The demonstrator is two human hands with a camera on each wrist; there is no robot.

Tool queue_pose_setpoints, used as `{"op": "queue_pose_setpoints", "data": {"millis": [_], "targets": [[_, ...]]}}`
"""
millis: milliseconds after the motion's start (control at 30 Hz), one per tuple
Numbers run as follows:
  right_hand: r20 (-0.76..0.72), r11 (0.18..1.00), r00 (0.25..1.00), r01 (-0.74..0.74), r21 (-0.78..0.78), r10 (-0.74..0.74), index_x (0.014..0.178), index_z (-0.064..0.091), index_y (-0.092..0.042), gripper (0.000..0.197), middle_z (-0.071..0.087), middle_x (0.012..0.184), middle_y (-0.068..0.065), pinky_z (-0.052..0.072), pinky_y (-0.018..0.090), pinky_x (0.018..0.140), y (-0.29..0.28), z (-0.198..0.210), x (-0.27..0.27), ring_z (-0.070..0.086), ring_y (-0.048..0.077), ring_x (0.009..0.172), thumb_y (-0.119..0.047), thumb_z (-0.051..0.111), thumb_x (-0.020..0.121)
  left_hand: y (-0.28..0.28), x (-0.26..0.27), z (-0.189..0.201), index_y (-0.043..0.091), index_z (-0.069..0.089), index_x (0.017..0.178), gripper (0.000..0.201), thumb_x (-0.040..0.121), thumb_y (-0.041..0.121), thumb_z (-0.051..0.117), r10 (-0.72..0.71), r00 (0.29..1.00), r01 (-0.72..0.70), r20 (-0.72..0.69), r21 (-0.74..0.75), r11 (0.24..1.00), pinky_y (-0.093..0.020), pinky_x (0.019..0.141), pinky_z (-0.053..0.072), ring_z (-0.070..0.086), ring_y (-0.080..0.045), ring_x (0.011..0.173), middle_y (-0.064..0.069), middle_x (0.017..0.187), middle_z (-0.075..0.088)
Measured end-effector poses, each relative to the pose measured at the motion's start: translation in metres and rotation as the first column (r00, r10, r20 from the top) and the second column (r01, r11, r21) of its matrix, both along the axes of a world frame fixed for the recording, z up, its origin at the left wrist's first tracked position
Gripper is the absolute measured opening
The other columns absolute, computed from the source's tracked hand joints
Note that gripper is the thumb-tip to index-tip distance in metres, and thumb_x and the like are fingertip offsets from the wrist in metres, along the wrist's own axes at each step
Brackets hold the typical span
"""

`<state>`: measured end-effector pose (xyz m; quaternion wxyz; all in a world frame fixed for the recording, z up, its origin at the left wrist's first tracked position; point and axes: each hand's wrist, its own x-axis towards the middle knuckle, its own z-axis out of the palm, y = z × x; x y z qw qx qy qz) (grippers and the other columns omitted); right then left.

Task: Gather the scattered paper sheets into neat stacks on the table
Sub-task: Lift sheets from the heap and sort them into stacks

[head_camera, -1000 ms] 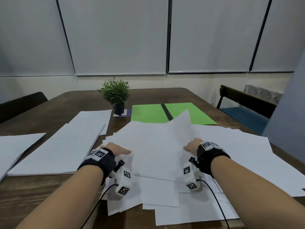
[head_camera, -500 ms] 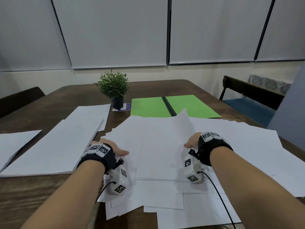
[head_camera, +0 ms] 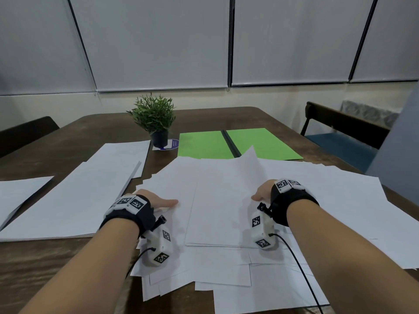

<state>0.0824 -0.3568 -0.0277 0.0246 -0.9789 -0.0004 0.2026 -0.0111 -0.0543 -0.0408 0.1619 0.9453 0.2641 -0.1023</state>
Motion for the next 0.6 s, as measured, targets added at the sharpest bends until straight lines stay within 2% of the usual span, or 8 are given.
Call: {"op": "queue_pose_setpoints", "data": {"millis": [100, 200, 333, 467, 600], "targets": [[-0.003, 1.0, 1.0, -0.006, -0.014, 0.006, 0.135, 0.05, -0.01, 0.053, 0.051, 0.14, 0.009, 0.038, 0.034, 0.101, 0.002, 0.0, 0.0, 0.049, 0.027, 0.126, -0.047, 0.049, 0.096, -0.003, 0.001, 0.0, 0.01, 0.053, 0.128, 0.086, 0.066, 0.067, 0.071, 0.01, 0.996, -0.007, -0.092, 0.035, 0.999, -0.032, 0.104, 0.04, 0.05, -0.025, 0.122, -0.007, 0.133, 0.055], [-0.001, 1.0, 1.0, -0.019, -0.024, 0.019, 0.135, 0.05, -0.009, 0.052, 0.051, 0.139, 0.009, 0.038, 0.034, 0.101, 0.003, -0.001, 0.0, 0.049, 0.028, 0.126, -0.046, 0.046, 0.098, -0.009, 0.0, 0.004, 0.008, 0.049, 0.131, 0.082, 0.075, 0.066, 0.063, -0.01, 0.992, 0.022, -0.123, 0.094, 0.995, -0.031, 0.105, 0.038, 0.048, -0.025, 0.126, -0.009, 0.137, 0.052], [0.015, 1.0, 1.0, -0.013, -0.009, 0.013, 0.134, 0.051, -0.009, 0.051, 0.051, 0.139, 0.009, 0.038, 0.034, 0.1, 0.003, 0.0, -0.002, 0.05, 0.028, 0.125, -0.045, 0.047, 0.098, -0.017, -0.006, 0.01, 0.009, 0.042, 0.136, 0.089, 0.075, 0.072, 0.057, 0.014, 0.996, 0.005, -0.09, 0.216, 0.976, -0.033, 0.105, 0.037, 0.044, -0.027, 0.128, -0.01, 0.138, 0.048], [0.033, 1.0, 0.999, -0.011, 0.003, 0.011, 0.133, 0.051, -0.007, 0.049, 0.052, 0.138, 0.01, 0.038, 0.032, 0.101, 0.002, 0.0, -0.006, 0.05, 0.028, 0.125, -0.042, 0.043, 0.1, -0.027, -0.006, 0.014, 0.005, 0.046, 0.133, 0.068, 0.089, 0.057, 0.051, -0.073, 0.996, 0.083, -0.057, 0.202, 0.976, -0.028, 0.102, 0.037, 0.047, -0.025, 0.126, -0.01, 0.136, 0.052], [0.046, 1.0, 0.999, 0.0, 0.025, -0.001, 0.132, 0.053, -0.008, 0.048, 0.053, 0.137, 0.011, 0.039, 0.032, 0.1, 0.001, -0.004, -0.005, 0.051, 0.028, 0.124, -0.041, 0.047, 0.099, -0.022, -0.01, 0.01, 0.004, 0.05, 0.13, 0.071, 0.087, 0.06, 0.052, -0.049, 0.994, 0.064, -0.1, 0.147, 0.987, -0.028, 0.102, 0.039, 0.05, -0.024, 0.124, -0.01, 0.134, 0.054]]}}
